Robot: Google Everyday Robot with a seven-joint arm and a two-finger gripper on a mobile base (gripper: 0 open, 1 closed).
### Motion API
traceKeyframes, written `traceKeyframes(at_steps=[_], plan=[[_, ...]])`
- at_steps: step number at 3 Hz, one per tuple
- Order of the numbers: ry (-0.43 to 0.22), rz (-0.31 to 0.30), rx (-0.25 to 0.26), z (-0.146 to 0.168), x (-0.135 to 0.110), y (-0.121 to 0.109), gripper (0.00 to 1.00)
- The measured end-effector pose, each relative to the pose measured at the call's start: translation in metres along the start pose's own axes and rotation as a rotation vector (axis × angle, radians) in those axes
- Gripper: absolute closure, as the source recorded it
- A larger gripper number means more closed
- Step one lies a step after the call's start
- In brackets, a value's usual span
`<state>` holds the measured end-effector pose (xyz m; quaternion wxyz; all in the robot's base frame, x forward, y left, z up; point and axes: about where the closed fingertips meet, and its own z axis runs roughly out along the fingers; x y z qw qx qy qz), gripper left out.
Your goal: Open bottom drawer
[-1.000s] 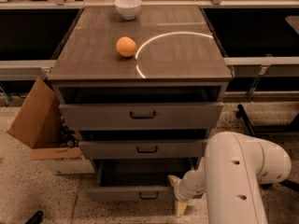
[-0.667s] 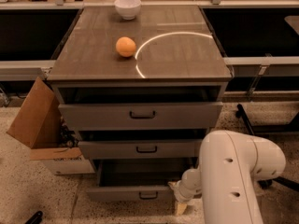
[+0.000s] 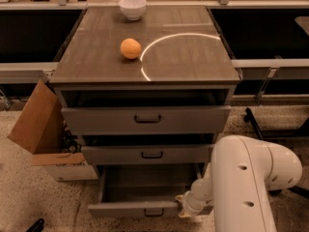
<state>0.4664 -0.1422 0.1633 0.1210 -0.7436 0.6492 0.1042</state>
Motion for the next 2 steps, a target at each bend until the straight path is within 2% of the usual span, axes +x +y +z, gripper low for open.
traceKeyframes(at_steps=[1, 2], plan=[[-0.001, 0.001, 0.0, -0.0001, 0.0001, 0.0009, 0.89], [-0.033, 0.019, 0.018, -0.0016, 0.0031, 0.0089, 0.87]])
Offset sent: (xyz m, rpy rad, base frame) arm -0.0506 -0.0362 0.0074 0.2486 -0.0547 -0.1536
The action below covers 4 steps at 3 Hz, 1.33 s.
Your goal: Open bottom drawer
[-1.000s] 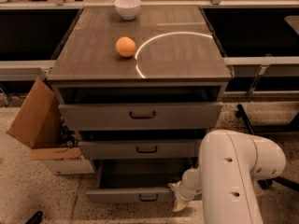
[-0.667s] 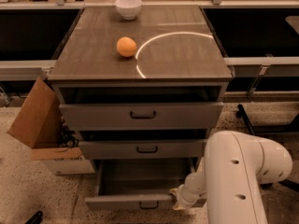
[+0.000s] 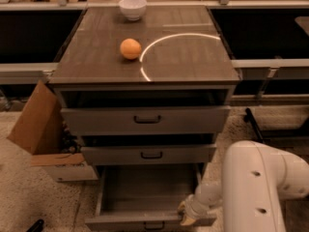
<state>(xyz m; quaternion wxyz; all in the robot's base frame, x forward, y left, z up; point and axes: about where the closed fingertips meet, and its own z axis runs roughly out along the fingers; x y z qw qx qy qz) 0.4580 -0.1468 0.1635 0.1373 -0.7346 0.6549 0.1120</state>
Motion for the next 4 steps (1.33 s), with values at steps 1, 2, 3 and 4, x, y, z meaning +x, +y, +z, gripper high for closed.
traceKeyframes(at_steps=[1, 2, 3, 4], plan=[[0.0, 0.0, 0.0, 0.0004, -0.0009, 0.0001, 0.65], [0.0, 0.0, 0.0, 0.0004, -0.0009, 0.0001, 0.41], [0.0, 0.0, 0.0, 0.0004, -0.0009, 0.0001, 0.18], [-0.001, 0.0, -0.003, 0.0015, -0.0016, 0.0013, 0.0]])
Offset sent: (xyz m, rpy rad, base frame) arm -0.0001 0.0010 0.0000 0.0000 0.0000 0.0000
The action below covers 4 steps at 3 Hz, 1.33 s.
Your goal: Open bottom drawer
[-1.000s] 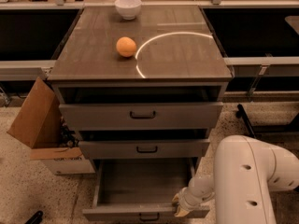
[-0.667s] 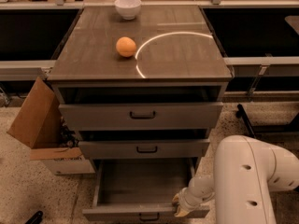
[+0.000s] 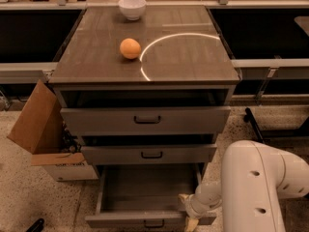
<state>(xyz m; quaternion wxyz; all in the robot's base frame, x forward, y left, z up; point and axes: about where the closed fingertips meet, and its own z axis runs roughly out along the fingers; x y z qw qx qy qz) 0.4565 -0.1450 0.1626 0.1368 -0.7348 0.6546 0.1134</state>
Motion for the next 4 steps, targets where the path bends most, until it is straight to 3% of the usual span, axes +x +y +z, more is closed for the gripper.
traceKeyframes(at_steps=[1, 3, 4], plan=[[-0.021, -0.02, 0.005, -0.013, -0.003, 0.0, 0.0], [-0.106, -0.094, 0.049, -0.073, -0.015, -0.005, 0.0], [-0.102, -0.117, 0.07, -0.104, -0.019, -0.002, 0.0]])
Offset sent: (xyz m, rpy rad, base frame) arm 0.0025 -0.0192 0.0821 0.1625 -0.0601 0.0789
